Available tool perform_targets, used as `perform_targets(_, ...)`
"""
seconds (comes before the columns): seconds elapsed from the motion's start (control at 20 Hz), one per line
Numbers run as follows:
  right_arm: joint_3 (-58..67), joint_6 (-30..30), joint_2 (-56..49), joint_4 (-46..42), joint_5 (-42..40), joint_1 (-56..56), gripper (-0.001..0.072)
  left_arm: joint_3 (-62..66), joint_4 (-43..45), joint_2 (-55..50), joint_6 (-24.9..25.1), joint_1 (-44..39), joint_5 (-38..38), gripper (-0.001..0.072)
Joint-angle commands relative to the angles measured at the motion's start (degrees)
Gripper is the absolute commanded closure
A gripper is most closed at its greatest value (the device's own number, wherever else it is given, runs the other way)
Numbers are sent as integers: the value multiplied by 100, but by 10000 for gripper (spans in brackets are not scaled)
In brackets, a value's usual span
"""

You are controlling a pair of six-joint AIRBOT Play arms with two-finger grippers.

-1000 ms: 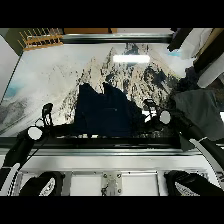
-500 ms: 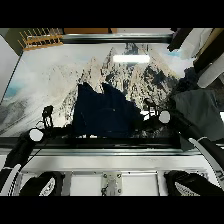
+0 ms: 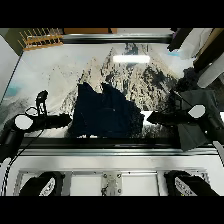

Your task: Fold the clothes and pants, and hang the long-sleeved shirts on hangers.

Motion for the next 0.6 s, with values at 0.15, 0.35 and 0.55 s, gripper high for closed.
perform_targets(0.15, -518, -2345, -1377, 2179, -262, -503, -8, 129, -809, -2, -125, -4, -144, 693)
perform_targets(0.35, -505, -3318, -2343, 3851, -262, -417, -6, 129, -909, -2, -125, -289, -92, 693)
perform_targets(0.55, -365, -3456, -2712, 4199, -424, 125, -4, 129, -903, -2, -127, -1047, 306, 693)
